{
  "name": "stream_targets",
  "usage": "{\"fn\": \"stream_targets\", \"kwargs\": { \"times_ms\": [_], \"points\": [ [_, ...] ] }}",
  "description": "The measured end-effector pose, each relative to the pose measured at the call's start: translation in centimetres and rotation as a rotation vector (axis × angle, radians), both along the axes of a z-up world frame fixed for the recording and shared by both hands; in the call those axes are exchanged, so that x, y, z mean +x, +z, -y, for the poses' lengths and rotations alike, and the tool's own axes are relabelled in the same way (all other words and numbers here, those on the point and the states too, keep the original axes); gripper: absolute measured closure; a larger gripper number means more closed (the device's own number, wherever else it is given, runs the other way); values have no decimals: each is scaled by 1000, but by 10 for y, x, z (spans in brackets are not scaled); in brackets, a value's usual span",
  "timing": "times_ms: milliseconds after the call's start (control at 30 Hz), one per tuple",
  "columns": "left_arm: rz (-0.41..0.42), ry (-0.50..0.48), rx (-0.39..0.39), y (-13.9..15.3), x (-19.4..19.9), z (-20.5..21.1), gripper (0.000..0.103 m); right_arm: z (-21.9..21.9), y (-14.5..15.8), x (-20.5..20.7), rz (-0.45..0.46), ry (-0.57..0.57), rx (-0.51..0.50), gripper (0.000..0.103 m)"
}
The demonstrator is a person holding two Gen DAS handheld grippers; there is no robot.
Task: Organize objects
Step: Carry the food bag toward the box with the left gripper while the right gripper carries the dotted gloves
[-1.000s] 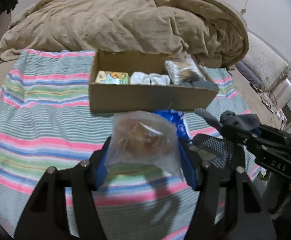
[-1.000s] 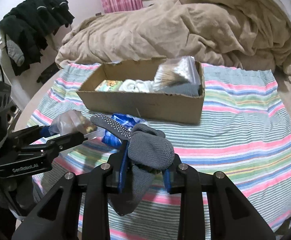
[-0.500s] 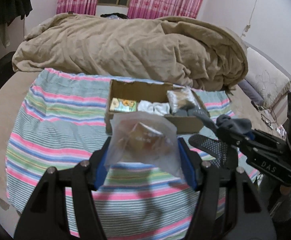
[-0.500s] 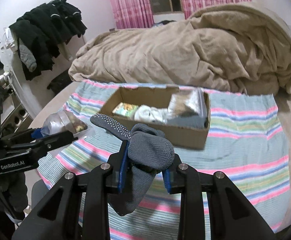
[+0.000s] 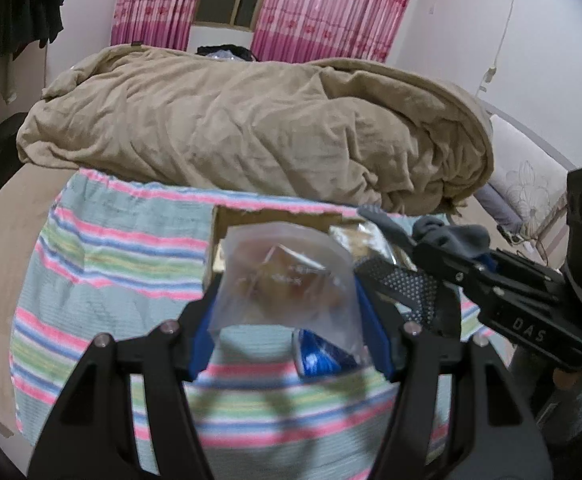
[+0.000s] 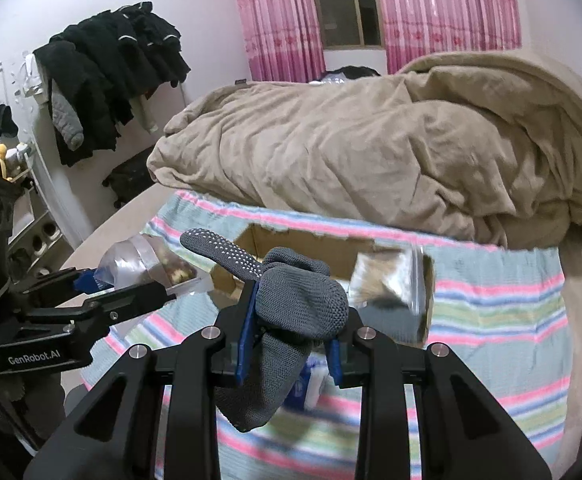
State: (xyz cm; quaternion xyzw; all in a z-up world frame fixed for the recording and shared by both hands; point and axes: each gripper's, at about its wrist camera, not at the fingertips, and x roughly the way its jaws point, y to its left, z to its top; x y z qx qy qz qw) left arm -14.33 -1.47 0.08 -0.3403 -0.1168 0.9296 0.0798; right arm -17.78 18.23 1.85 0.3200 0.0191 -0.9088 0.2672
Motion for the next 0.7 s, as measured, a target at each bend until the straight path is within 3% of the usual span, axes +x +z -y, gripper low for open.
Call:
{"fn": "stream_targets", "kwargs": {
  "times_ms": [333, 700],
  "points": [
    [-6, -14, -1, -12, -39, 9, 40, 22, 1, -40, -19, 25, 4, 72],
    [58, -24, 21, -54, -91, 16, 40, 38, -39, -88, 58, 26, -20, 72]
  ]
}}
